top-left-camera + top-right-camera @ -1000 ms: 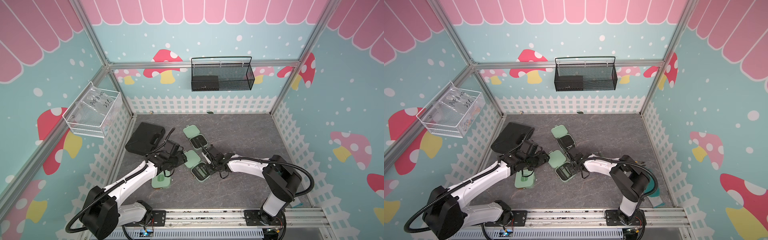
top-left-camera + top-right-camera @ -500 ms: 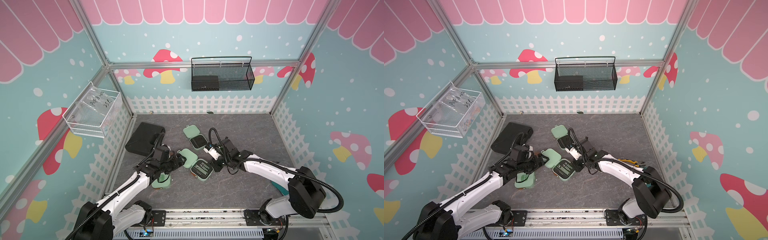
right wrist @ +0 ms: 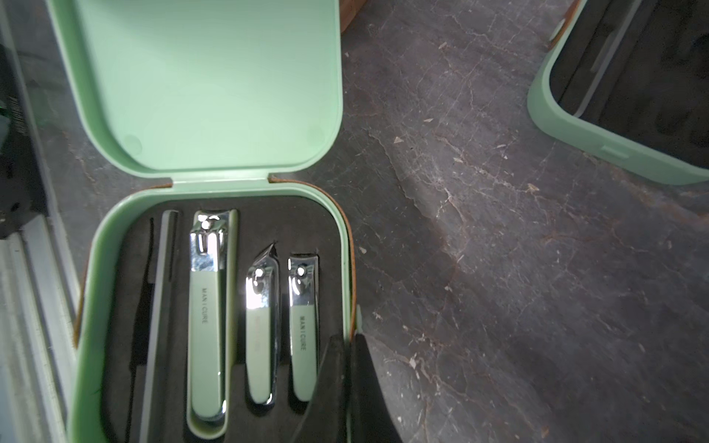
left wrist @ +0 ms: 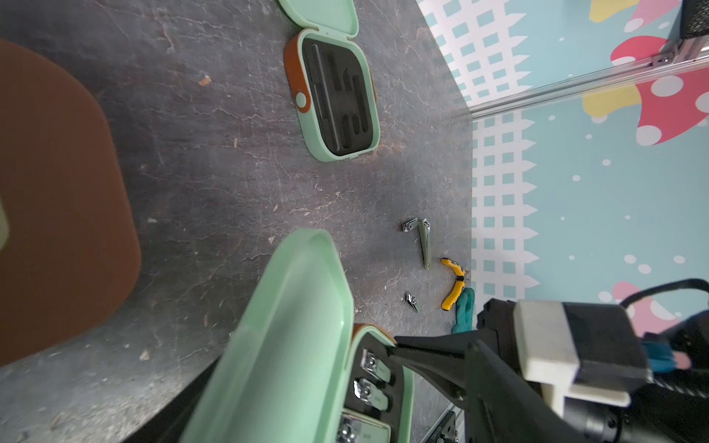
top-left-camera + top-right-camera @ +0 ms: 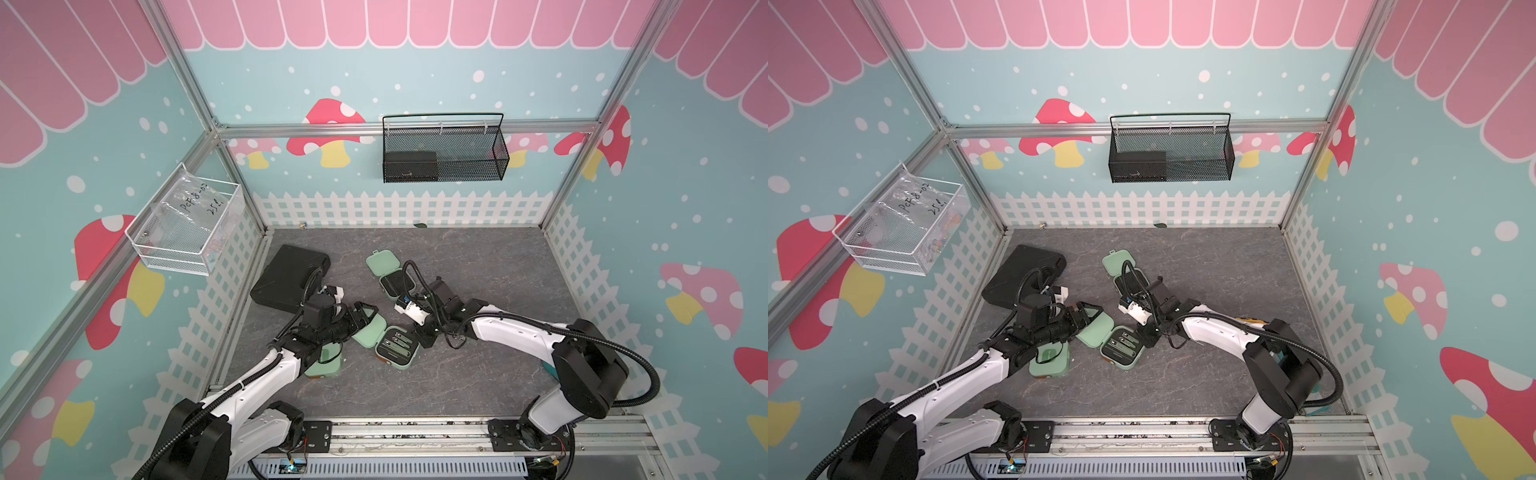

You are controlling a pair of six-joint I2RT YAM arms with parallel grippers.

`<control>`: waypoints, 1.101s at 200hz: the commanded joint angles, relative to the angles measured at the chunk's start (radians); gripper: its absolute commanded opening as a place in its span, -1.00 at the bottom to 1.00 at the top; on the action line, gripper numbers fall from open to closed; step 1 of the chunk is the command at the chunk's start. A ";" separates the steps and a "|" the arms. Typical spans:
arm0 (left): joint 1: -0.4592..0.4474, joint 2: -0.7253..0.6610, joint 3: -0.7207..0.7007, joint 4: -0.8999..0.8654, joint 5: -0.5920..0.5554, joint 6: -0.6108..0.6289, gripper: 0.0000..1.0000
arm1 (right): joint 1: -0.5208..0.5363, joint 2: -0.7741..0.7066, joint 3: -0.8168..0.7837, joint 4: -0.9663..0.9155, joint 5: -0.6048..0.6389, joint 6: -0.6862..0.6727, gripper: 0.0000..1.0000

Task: Organize nail clipper sets
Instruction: Close the storage box at the center of the board.

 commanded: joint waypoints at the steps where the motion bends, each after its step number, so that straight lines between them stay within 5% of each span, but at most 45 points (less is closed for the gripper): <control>1: 0.005 -0.029 0.004 0.037 0.014 0.007 0.76 | 0.006 0.052 0.078 0.006 0.069 -0.075 -1.00; 105: 0.005 0.010 -0.053 0.120 0.049 -0.014 0.76 | 0.029 0.271 0.137 0.132 0.126 -0.094 -1.00; 117: 0.005 0.013 -0.050 0.127 0.058 -0.014 0.76 | 0.029 0.263 0.131 0.134 0.146 -0.070 -0.86; 153: -0.009 0.010 -0.035 0.131 0.087 -0.014 0.76 | 0.029 0.162 0.089 0.116 0.249 0.048 -0.38; 187: -0.061 0.040 -0.006 0.100 0.093 0.012 0.77 | 0.025 -0.045 -0.012 0.112 0.322 0.255 -0.16; 220: -0.165 0.124 0.012 0.133 0.084 0.021 0.77 | 0.018 -0.243 -0.165 0.174 0.261 0.472 0.00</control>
